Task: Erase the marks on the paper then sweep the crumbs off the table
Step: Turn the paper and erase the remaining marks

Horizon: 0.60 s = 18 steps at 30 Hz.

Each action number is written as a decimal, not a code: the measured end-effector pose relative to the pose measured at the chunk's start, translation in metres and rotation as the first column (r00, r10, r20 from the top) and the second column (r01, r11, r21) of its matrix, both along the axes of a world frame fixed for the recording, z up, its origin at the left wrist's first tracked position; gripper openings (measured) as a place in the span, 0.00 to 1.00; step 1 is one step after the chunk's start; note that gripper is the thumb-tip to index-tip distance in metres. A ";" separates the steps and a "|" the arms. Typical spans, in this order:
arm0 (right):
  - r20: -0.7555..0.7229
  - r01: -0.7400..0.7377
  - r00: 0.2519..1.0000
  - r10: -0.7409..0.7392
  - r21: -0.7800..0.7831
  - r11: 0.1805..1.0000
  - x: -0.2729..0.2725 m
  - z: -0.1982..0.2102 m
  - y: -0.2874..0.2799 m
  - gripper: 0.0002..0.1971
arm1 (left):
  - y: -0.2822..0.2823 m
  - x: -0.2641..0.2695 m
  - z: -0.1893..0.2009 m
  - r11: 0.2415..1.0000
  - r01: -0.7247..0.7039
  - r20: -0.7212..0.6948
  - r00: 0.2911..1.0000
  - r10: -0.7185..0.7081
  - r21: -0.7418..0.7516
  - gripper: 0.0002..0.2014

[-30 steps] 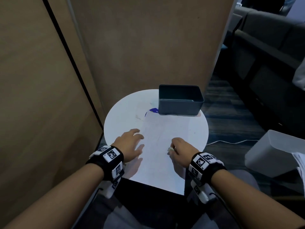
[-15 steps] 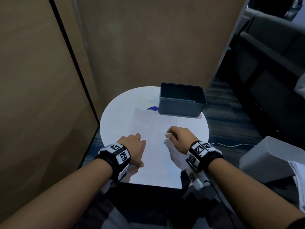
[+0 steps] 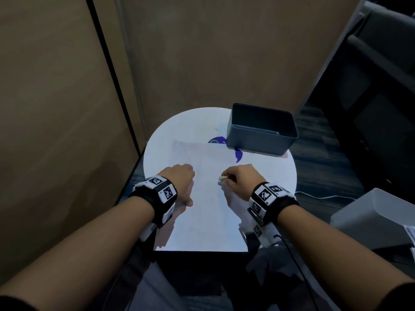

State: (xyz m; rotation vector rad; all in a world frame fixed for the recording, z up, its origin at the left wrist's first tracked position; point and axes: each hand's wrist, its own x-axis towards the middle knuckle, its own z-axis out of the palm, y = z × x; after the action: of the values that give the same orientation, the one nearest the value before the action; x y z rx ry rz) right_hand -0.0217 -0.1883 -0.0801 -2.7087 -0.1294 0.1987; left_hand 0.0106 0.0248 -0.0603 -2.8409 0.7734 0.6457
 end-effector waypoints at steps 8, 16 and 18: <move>0.006 -0.110 0.994 0.111 -0.082 0.990 0.018 0.001 0.019 0.14 | 0.018 0.022 -0.010 0.998 -0.065 0.016 0.998 0.064 0.014 0.35; 0.042 -0.077 0.996 0.078 -0.024 0.997 0.035 0.003 0.033 0.11 | 0.029 0.031 -0.036 0.999 -0.023 -0.003 1.000 0.023 -0.026 0.49; 0.056 -0.092 0.994 0.095 -0.054 0.994 0.043 0.001 0.035 0.11 | 0.031 0.033 -0.040 0.998 -0.044 -0.023 0.999 0.043 -0.043 0.51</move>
State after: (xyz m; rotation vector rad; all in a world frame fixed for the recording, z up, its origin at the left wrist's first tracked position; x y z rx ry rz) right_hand 0.0212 -0.1530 -0.0789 -2.7627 -0.2723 0.1516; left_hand 0.0434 0.0562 -0.1001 -2.9022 0.7394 0.6754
